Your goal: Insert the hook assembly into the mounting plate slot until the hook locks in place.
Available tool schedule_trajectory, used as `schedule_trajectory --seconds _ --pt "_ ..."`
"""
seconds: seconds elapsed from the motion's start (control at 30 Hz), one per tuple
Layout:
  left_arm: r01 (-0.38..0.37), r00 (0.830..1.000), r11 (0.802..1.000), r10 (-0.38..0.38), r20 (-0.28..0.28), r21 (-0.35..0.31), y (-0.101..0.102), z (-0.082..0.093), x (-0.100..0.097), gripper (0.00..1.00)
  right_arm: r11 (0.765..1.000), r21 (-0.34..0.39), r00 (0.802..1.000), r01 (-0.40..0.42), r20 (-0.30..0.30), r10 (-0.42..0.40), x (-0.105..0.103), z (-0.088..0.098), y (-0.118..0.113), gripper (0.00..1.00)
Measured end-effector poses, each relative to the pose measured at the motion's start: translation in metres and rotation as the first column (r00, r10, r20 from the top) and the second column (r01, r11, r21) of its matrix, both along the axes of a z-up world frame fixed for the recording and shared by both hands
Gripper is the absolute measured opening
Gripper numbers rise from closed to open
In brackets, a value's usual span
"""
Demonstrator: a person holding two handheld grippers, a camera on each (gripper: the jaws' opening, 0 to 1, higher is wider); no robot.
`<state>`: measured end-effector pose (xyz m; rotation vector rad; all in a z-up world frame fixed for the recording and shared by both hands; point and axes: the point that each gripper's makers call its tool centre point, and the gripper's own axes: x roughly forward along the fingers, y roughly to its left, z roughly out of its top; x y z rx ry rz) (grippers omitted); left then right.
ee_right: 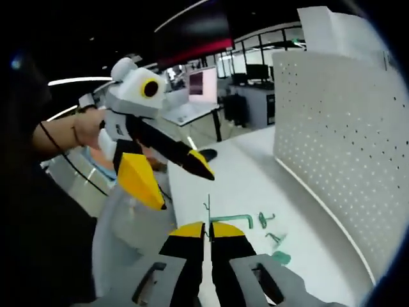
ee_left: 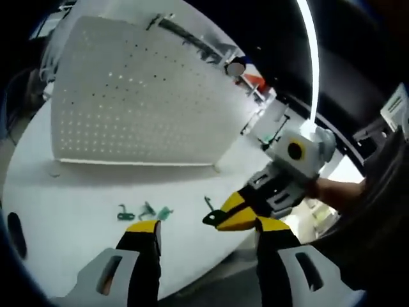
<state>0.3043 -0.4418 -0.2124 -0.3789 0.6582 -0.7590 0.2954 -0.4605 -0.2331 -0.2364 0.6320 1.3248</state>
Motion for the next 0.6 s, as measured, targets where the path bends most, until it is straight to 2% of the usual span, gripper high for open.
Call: schedule_trajectory --seconds 0.07,0.1,0.2,0.27,0.47,0.6 --pt "0.013 1.000 1.000 -0.012 0.016 -0.014 -0.003 0.003 -0.001 0.55 1.000 0.026 1.000 -0.015 -0.017 0.015 -0.004 0.003 0.001 0.01" --pt "0.021 1.000 0.999 -0.021 0.019 -0.026 -0.005 0.004 -0.001 0.52 0.998 0.053 0.998 -0.032 -0.047 0.034 -0.009 0.006 0.002 0.01" --pt "0.054 0.998 0.994 -0.052 0.017 -0.097 -0.012 0.013 -0.006 0.40 0.996 0.089 0.996 -0.019 -0.087 0.026 -0.010 0.011 0.001 0.01" --pt "0.058 0.998 0.992 -0.055 0.024 -0.110 -0.013 0.015 -0.006 0.35 0.992 0.126 0.994 -0.012 -0.107 0.026 -0.011 0.017 0.001 0.01" --pt "0.079 0.997 0.987 -0.076 0.026 -0.139 -0.017 0.017 -0.009 0.31 0.983 0.177 0.990 -0.054 -0.117 0.076 -0.023 0.027 0.002 0.01" --pt "0.074 0.997 0.967 -0.074 0.011 -0.243 -0.021 0.027 -0.011 0.30 0.974 0.218 0.989 -0.057 -0.122 0.085 -0.026 0.030 0.003 0.01"
